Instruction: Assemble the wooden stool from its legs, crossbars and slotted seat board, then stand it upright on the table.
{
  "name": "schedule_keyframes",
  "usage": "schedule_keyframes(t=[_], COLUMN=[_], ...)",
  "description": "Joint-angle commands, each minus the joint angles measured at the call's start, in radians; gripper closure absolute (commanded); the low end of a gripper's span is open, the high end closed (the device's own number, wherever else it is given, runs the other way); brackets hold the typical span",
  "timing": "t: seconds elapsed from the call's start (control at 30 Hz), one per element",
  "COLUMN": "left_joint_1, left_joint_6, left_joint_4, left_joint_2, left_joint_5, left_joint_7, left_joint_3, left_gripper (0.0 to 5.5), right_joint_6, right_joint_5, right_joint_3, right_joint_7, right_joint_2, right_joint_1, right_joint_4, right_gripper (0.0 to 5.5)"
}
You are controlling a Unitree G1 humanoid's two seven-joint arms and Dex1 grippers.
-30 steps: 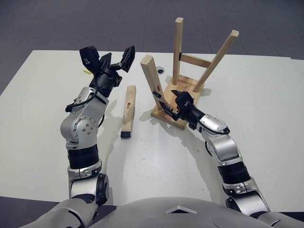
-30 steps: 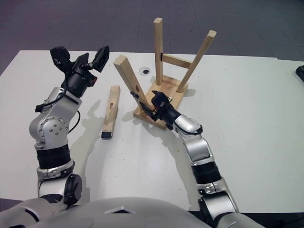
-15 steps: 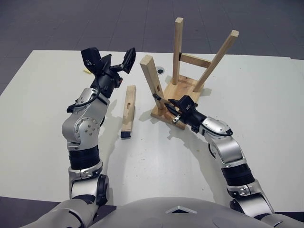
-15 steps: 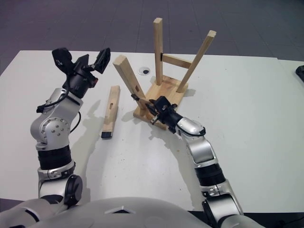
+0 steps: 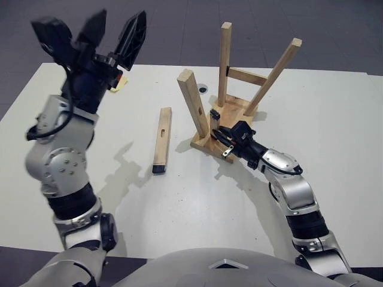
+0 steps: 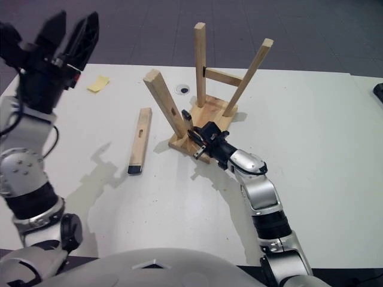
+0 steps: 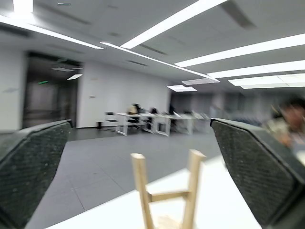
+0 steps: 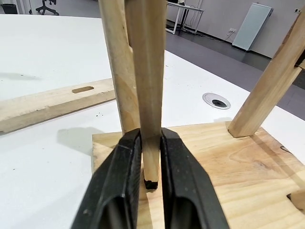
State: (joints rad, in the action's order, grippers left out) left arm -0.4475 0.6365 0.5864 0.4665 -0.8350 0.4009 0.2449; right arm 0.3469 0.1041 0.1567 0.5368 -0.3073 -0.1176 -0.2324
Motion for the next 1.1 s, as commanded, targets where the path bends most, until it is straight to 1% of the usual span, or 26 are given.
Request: schedule_keyframes(t=[0.03, 0.1, 0.2, 0.3, 0.4, 0.53, 0.63, 0.67, 0.7, 0.93, 1.03, 1.07, 1.1], left_joint_1=[-0.019, -0.024, -0.023, -0.007, -0.003, -0.011, -0.022, -0.031, -0.039, -0.034, -0.038, -0.041, -0.044], left_joint_6=[0.003, -0.043, -0.090, -0.159, -0.260, -0.347, -0.381, -0.393, -0.402, -0.433, -0.444, -0.449, -0.454], left_joint_4=[0.076, 0.043, -0.041, -0.121, -0.196, -0.286, -0.314, -0.323, -0.332, -0.328, -0.348, -0.356, -0.364], left_joint_2=[0.108, 0.107, 0.080, 0.086, 0.116, 0.073, 0.024, 0.007, -0.007, -0.076, -0.091, -0.096, -0.102], left_joint_5=[0.202, 0.320, 0.450, 0.566, 0.727, 0.871, 0.927, 0.946, 0.965, 1.014, 1.026, 1.029, 1.033], left_joint_7=[0.096, 0.108, 0.098, 0.101, 0.126, 0.113, 0.095, 0.082, 0.069, 0.027, 0.024, 0.025, 0.026], left_joint_3=[-0.293, -0.410, -0.509, -0.552, -0.640, -0.717, -0.728, -0.725, -0.720, -0.661, -0.654, -0.653, -0.653], left_gripper=[0.35, 0.67, 1.15, 1.68, 2.19, 2.87, 3.40, 3.19, 3.22, 2.03, 1.51, 1.43, 1.61], right_joint_6=[0.024, 0.022, 0.023, 0.033, 0.074, 0.133, 0.153, 0.156, 0.159, 0.164, 0.163, 0.162, 0.161], right_joint_5=[0.054, 0.063, 0.111, 0.157, 0.260, 0.363, 0.390, 0.394, 0.396, 0.402, 0.401, 0.401, 0.400], right_joint_3=[-0.053, -0.064, -0.089, -0.111, -0.171, -0.212, -0.205, -0.202, -0.199, -0.193, -0.188, -0.186, -0.184], right_joint_7=[-0.014, -0.017, -0.019, -0.028, -0.057, -0.080, -0.079, -0.080, -0.081, -0.093, -0.095, -0.096, -0.096], right_joint_2=[0.008, 0.006, 0.019, 0.033, 0.070, 0.086, 0.071, 0.068, 0.066, 0.064, 0.063, 0.063, 0.064], right_joint_1=[-0.013, -0.017, -0.027, -0.037, -0.061, -0.090, -0.091, -0.089, -0.087, -0.084, -0.082, -0.082, -0.081], right_joint_4=[-0.061, -0.073, -0.104, -0.128, -0.167, -0.207, -0.228, -0.233, -0.238, -0.246, -0.246, -0.246, -0.246], right_gripper=[5.07, 5.07, 5.07, 5.07, 5.07, 5.07, 5.07, 5.07, 5.07, 5.07, 5.07, 5.07, 5.07])
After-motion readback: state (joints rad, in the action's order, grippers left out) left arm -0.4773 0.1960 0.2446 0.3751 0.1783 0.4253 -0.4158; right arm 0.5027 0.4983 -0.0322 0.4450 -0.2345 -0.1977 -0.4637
